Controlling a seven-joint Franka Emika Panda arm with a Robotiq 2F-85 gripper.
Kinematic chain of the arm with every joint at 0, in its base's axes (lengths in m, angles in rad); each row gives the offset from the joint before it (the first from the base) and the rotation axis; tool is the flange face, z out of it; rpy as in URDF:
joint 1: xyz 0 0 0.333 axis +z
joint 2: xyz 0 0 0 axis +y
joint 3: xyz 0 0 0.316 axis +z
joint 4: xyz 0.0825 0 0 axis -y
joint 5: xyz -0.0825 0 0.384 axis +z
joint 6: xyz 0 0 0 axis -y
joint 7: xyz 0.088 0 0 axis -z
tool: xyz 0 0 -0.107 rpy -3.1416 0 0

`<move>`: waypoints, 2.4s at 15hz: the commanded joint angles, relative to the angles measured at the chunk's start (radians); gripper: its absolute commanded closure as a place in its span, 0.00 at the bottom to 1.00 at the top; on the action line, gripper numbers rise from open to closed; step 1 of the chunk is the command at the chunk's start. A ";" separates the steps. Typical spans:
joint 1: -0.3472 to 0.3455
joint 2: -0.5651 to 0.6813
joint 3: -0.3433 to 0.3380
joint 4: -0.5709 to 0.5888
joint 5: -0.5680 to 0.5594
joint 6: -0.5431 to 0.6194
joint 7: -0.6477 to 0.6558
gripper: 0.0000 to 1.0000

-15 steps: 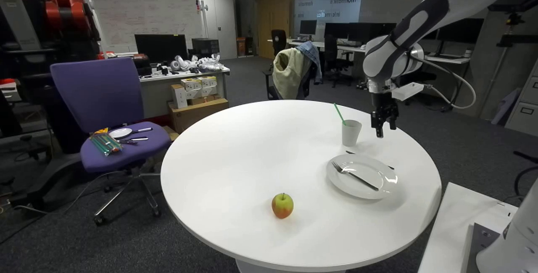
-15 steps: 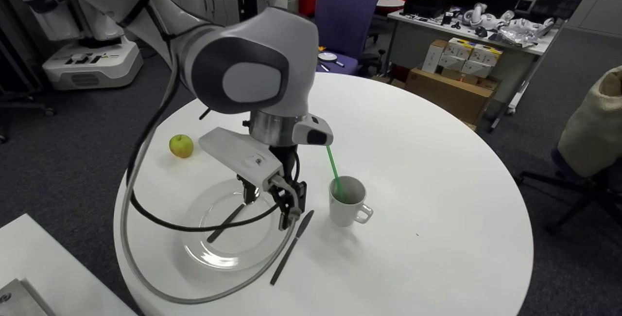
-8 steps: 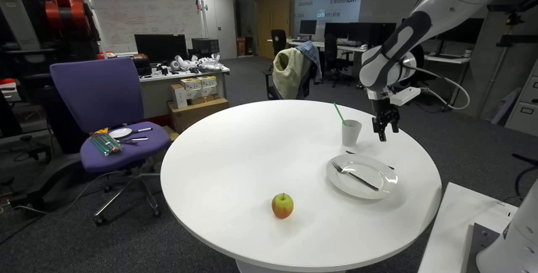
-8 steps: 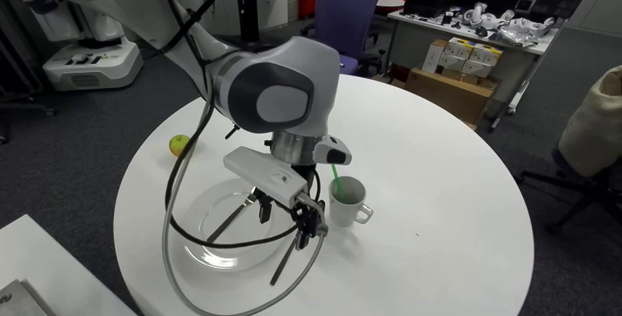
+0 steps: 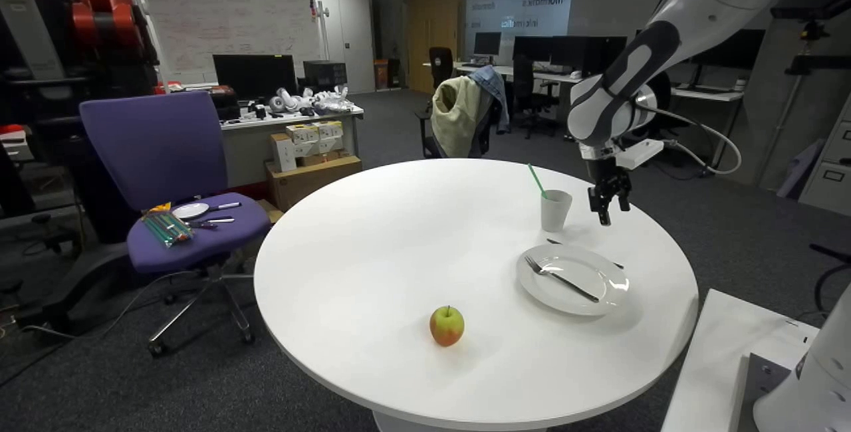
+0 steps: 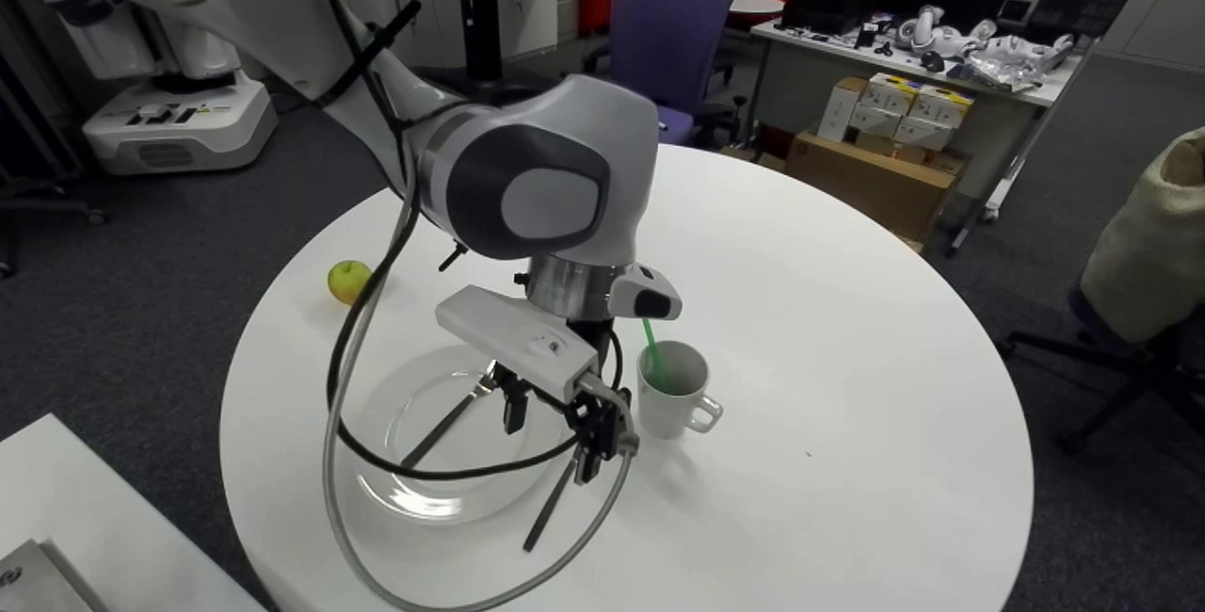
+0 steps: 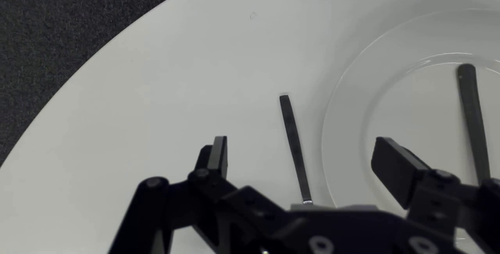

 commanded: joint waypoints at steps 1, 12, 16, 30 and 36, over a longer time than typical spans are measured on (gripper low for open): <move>-0.004 0.048 0.006 0.017 -0.054 0.037 0.030 0.00; -0.020 0.254 0.004 0.117 -0.044 0.145 0.088 0.00; -0.037 0.288 0.007 0.155 -0.033 0.132 0.075 0.40; -0.077 0.283 0.067 0.169 0.023 0.077 -0.025 0.42; -0.091 0.283 0.074 0.175 0.050 0.070 -0.047 0.52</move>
